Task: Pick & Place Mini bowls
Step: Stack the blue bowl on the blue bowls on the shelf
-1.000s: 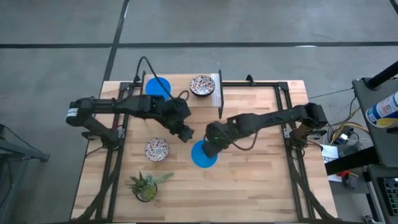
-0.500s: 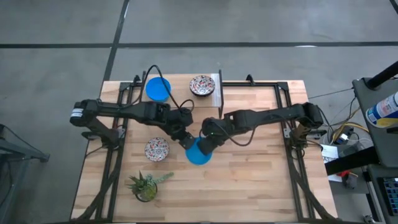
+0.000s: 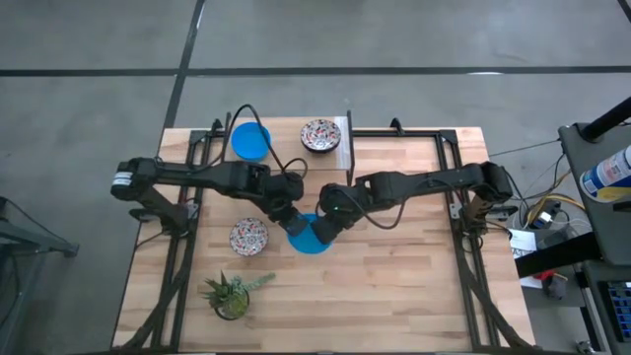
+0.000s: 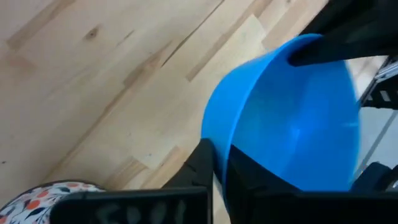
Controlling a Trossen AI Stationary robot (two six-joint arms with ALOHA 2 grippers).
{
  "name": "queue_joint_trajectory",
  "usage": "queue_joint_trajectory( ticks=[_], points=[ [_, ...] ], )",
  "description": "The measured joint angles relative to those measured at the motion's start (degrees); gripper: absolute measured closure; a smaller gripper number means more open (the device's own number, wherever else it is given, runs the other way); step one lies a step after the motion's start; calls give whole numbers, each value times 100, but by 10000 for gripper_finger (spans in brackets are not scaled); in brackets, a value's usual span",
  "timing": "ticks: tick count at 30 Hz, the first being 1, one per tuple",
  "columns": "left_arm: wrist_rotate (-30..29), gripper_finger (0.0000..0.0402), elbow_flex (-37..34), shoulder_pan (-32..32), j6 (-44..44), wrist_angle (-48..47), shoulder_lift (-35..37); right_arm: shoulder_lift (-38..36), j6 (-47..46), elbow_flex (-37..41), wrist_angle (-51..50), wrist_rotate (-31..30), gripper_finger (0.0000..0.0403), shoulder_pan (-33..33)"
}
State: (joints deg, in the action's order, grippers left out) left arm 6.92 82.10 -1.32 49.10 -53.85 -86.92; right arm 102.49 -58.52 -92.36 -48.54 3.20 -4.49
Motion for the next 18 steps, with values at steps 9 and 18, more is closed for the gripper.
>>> queue_joint_trajectory(
  ticks=[9, 18],
  points=[
    [-185, 401, -2, 9, -143, -237, 25, -80, 125, 0, 560, -4, 314, 40],
    [-355, 401, 2, 102, -209, -638, 411, -504, 272, -11, 583, -352, 195, 157]
  ],
)
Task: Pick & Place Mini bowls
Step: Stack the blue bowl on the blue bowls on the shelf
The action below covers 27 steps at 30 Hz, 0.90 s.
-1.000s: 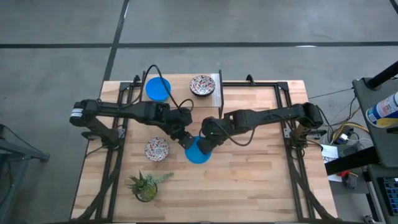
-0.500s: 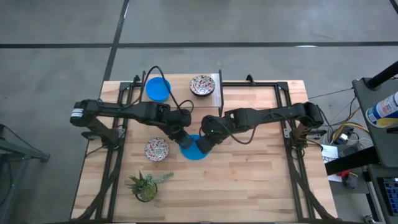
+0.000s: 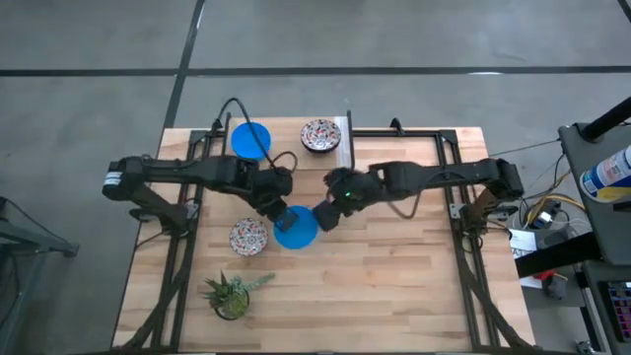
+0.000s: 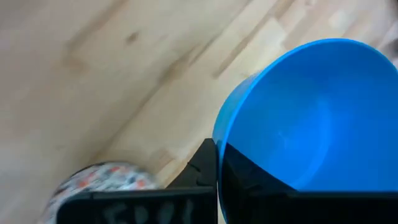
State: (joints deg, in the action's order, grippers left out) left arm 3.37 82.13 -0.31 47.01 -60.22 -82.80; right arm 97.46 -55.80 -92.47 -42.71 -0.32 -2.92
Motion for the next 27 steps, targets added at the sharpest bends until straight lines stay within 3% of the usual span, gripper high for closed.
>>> queue_joint_trajectory(
  ticks=[8, 16, 21, 27],
  points=[
    [-845, 401, 0, 659, -62, -1038, 839, -655, 340, 0, 3, -763, 177, 35],
    [-859, 401, 35, 2506, -581, -1200, 1462, -799, 648, 4, 23, -1079, 177, 35],
    [-862, 401, 160, 3655, -1132, -1128, 1462, -719, 688, 7, 21, -1046, 177, 31],
    [-824, 401, 255, 4433, -1700, -1131, 1107, -661, 698, 11, 10, -992, 177, 31]
  ],
)
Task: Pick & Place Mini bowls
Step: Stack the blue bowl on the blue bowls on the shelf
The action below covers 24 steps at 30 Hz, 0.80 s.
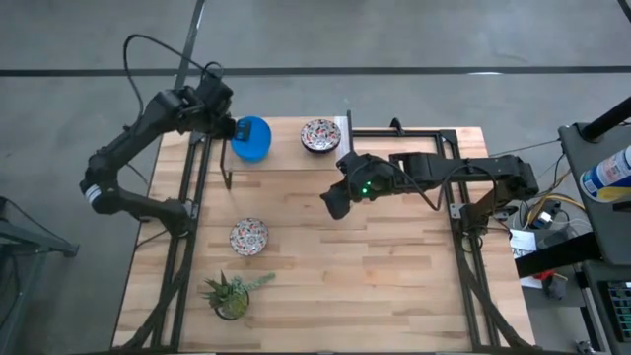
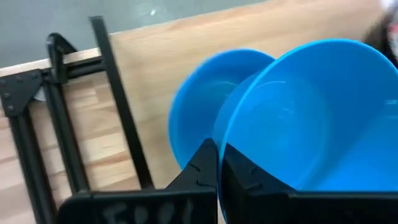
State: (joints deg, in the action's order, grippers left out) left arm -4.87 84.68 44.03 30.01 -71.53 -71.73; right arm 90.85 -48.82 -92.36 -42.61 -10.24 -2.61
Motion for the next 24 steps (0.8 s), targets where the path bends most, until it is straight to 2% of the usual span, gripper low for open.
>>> queue_joint_trajectory(
  ticks=[4, 15, 24],
  points=[
    [62, 401, 71, 231, -103, 36, -211, 0, 76, 0, -2, 2, 177, 0],
    [259, 398, 52, 267, -107, -142, -779, 9, 234, 0, -2, 21, 177, 0],
    [256, 355, 51, 267, -413, -141, -751, 9, 279, 0, -2, -12, 177, 4]
  ],
)
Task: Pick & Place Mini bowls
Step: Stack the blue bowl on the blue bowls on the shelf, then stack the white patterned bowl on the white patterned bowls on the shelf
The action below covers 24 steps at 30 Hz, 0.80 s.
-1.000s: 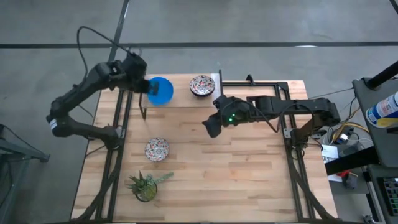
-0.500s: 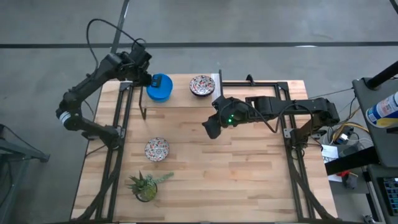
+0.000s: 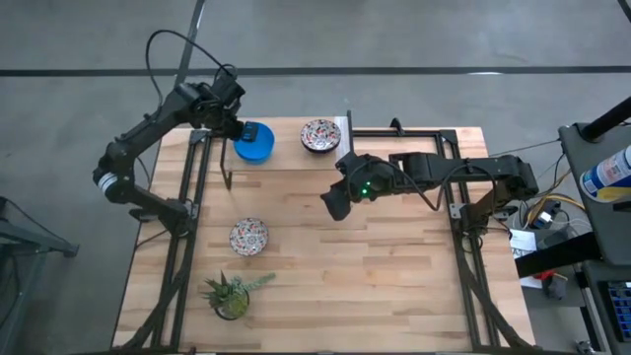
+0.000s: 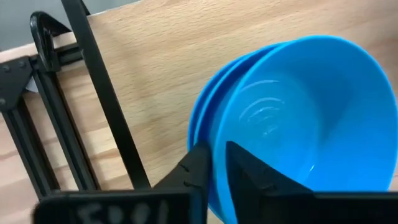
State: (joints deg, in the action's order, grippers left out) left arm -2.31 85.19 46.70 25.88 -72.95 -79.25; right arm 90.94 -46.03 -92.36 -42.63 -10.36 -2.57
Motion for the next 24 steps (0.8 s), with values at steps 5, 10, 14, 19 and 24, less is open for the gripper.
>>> queue_joint_trajectory(
  ticks=[5, 10, 14, 19, 24],
  points=[
    [-44, 305, 20, -1, -128, -2, 26, 0, 16, 0, 2, -12, 177, 13],
    [-260, 269, 134, -1, -209, 4, 112, 0, 9, 0, 5, -15, 177, 24],
    [-262, 262, 223, 0, -206, 2, 207, 0, -18, 0, 10, -15, 177, 24],
    [-61, 262, 297, -10, -136, -24, 439, 0, -25, 0, 54, -14, 177, 24],
    [745, 262, 290, -60, -61, -15, 816, 0, 265, 63, 519, 165, 177, 25]
  ],
)
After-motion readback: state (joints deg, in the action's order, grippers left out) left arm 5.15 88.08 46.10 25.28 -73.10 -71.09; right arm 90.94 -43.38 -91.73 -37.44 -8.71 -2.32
